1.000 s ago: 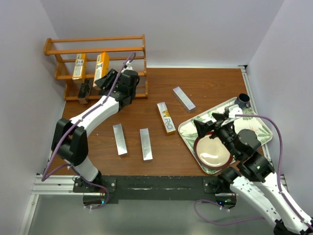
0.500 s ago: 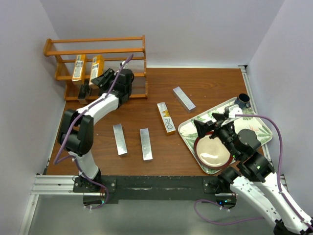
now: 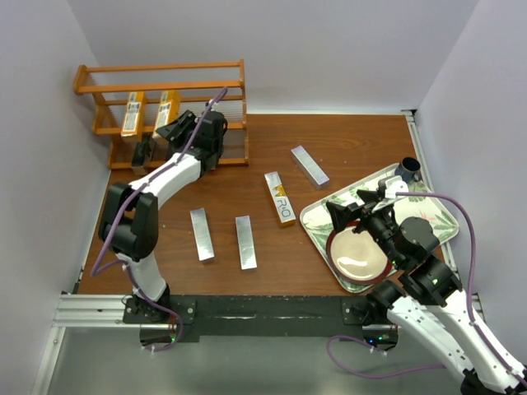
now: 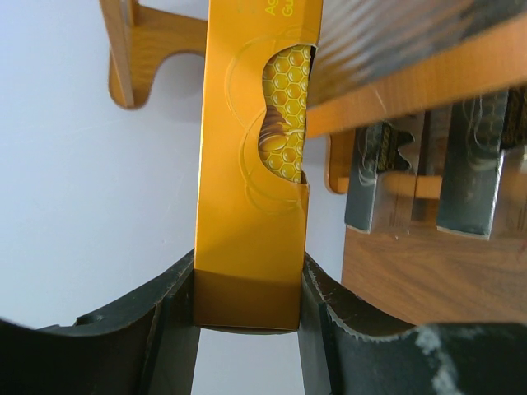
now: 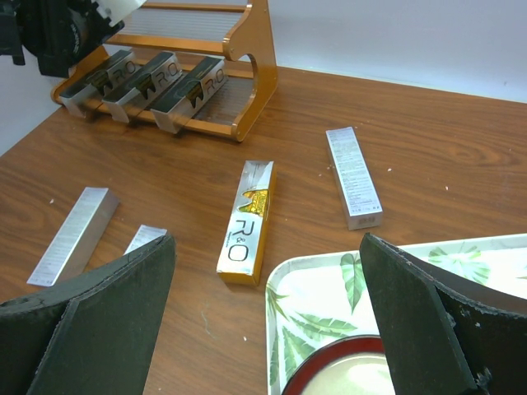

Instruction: Place and organize the toothpastes onto the shelf

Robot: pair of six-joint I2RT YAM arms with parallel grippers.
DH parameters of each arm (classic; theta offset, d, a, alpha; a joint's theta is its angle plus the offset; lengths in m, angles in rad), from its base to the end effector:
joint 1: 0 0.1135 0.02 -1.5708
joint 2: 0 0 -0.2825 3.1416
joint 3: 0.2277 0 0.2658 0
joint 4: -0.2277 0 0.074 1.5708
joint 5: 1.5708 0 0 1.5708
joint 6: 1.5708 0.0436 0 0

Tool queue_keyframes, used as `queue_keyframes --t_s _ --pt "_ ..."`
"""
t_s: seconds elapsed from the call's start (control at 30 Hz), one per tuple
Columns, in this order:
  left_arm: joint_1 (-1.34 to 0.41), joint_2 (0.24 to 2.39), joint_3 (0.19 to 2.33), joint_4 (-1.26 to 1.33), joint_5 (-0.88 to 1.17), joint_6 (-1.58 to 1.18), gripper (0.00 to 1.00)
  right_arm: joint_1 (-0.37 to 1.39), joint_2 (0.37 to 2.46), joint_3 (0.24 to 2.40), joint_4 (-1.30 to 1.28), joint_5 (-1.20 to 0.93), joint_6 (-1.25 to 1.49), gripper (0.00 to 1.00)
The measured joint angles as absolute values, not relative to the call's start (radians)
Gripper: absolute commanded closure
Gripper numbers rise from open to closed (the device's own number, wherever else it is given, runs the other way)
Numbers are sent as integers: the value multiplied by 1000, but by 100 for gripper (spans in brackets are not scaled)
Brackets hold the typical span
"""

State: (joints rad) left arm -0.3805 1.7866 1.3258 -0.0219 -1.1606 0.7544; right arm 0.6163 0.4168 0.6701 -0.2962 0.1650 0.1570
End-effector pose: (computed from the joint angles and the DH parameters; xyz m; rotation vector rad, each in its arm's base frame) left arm 0.4049 -0.1189 0.2856 0.3785 1.9693 1.4104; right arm 0.0974 0.0602 0.3458 -0.2450 1.6144 0.4634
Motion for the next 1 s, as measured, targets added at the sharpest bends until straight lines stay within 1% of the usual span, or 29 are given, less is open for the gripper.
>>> queue_keyframes --t_s 0.23,0.3,0.4,0.57,0.73,0.77,0.8,0.87,0.9,1.0 --pt "-363 1873 1390 113 -1176 901 80 616 417 670 -296 165 157 1" --pt "-355 1896 1391 152 -1180 947 77 616 417 670 -296 165 157 1" --pt "-345 1929 1396 200 -1183 1010 76 616 417 670 -296 165 157 1" --pt "-336 1970 1420 244 -1182 1060 73 616 417 670 -296 165 157 1" --pt "-333 1985 1429 262 -1182 1081 72 616 417 670 -296 165 157 1" --pt "-332 1986 1429 263 -1182 1084 71 616 417 670 -297 165 157 2" --pt "-331 1986 1429 263 -1182 1085 66 616 417 670 -297 165 157 1" --pt "-329 1986 1428 264 -1182 1085 62 616 417 670 -296 165 157 2" --pt "-327 1986 1426 266 -1182 1085 58 616 417 670 -296 165 157 1" --pt "-323 1986 1417 267 -1182 1085 52 616 417 670 -296 165 157 1"
